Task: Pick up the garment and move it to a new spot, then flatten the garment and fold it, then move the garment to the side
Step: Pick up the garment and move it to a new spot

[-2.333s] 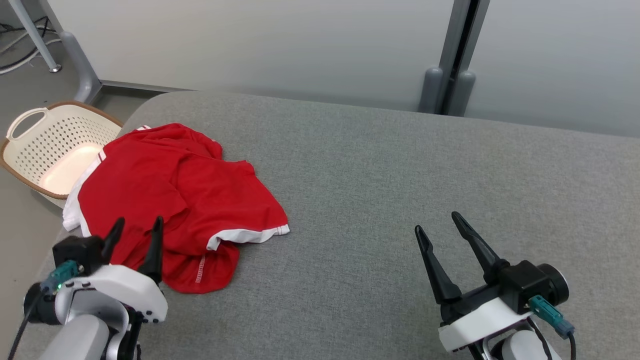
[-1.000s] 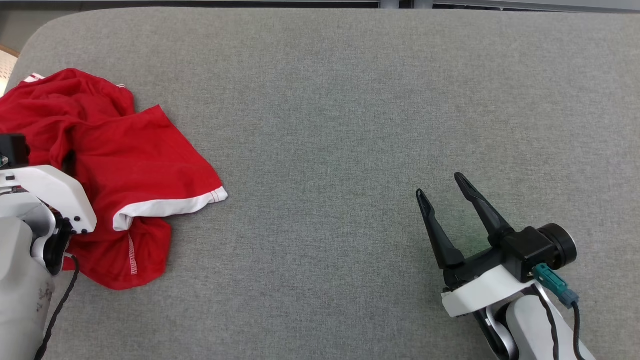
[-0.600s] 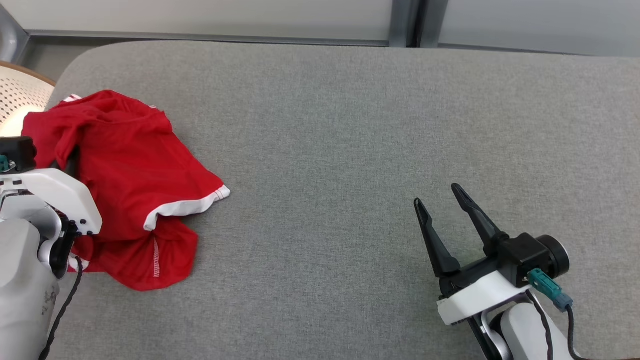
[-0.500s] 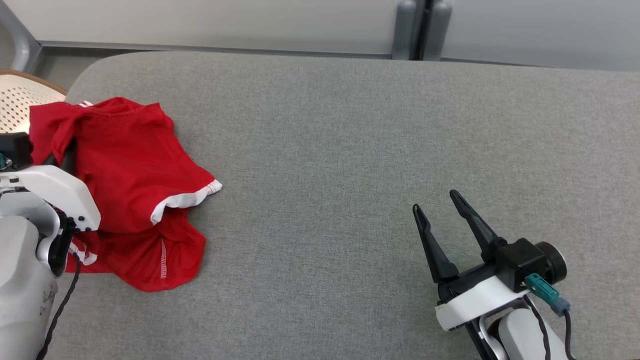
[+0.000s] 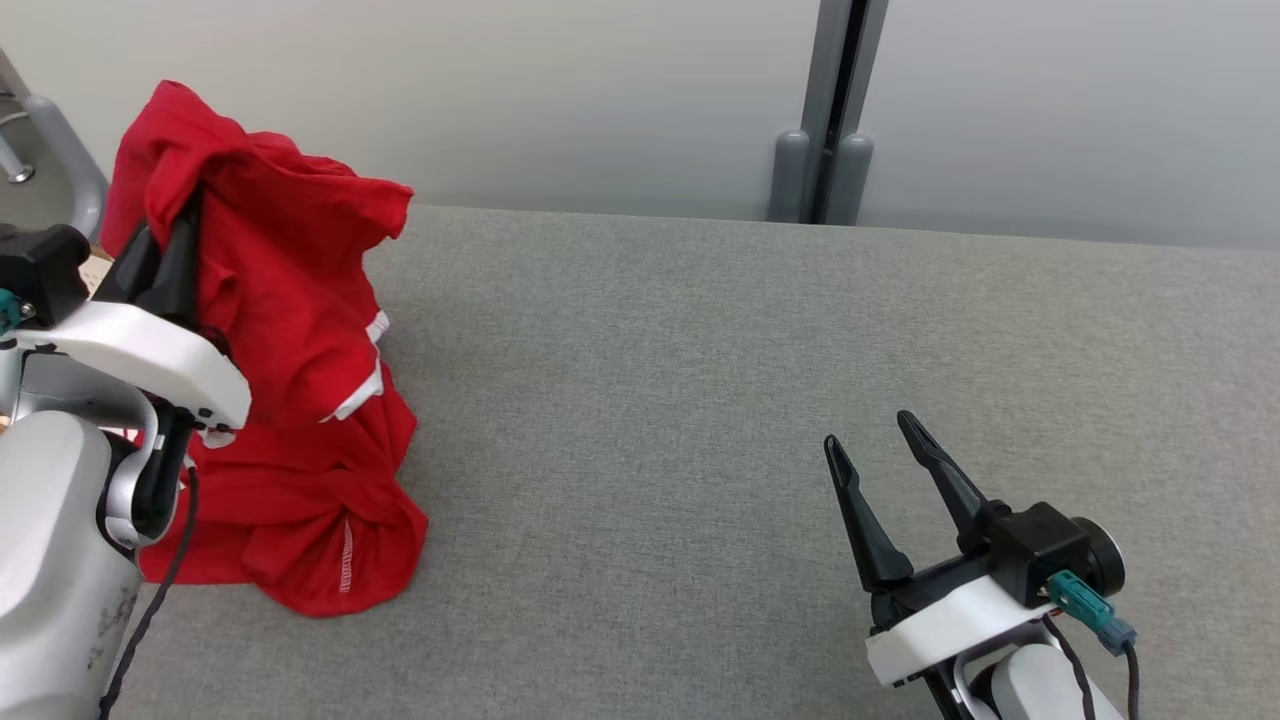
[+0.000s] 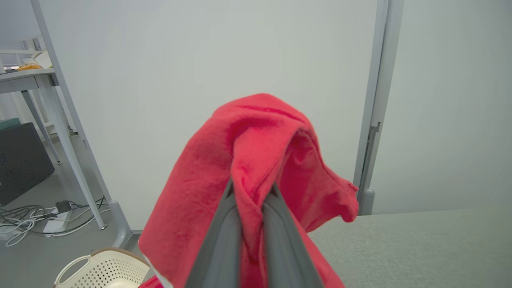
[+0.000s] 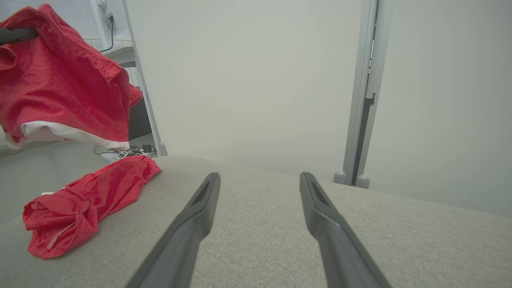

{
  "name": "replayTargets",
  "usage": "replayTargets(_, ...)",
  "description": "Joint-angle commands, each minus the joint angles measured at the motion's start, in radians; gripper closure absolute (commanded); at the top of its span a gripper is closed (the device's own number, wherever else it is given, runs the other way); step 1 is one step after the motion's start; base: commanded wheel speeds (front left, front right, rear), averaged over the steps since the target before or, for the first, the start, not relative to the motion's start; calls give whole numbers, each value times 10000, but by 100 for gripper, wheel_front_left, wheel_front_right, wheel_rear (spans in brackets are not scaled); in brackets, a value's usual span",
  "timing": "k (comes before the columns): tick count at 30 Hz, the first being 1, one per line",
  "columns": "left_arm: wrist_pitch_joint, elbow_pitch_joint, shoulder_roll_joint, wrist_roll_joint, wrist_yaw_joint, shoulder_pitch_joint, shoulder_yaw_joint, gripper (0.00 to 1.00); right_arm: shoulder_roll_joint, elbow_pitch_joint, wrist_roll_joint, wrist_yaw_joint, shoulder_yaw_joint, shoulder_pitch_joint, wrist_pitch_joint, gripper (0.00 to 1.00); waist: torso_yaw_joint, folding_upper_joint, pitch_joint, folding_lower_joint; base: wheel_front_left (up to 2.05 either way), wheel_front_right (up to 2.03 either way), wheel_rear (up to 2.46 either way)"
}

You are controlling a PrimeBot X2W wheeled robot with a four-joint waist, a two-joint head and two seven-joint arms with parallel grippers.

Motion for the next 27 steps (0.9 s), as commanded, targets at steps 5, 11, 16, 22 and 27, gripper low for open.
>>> replayTargets(5, 538, -1951, -5, -193, 445, 671, -62, 100, -8, -117, -45, -3, -147, -54, -11, 0, -532, -1, -196, 0, 0, 0, 0)
replayTargets(11, 1266, -3395, -326, -184, 928, 1077, -510, 100, -186, -306, -149, -3, -448, -311, -11, 0, -1329, -1, 19, 0, 0, 0, 0)
replayTargets(16, 1574, -3761, -630, -38, 1045, 1206, -998, 100, -249, -545, -252, -3, -716, -583, -11, 0, -2342, -1, 368, 0, 0, 0, 0)
replayTargets(22, 1767, -3308, -994, 170, 942, 815, -1529, 100, -211, -959, -372, -3, -973, -866, -11, 0, -3762, -1, 1056, 0, 0, 0, 0)
replayTargets(27, 1620, -2297, -1439, 329, 832, 267, -1797, 100, -88, -1158, -431, -3, -1050, -1016, -11, 0, -4889, -1, 1634, 0, 0, 0, 0)
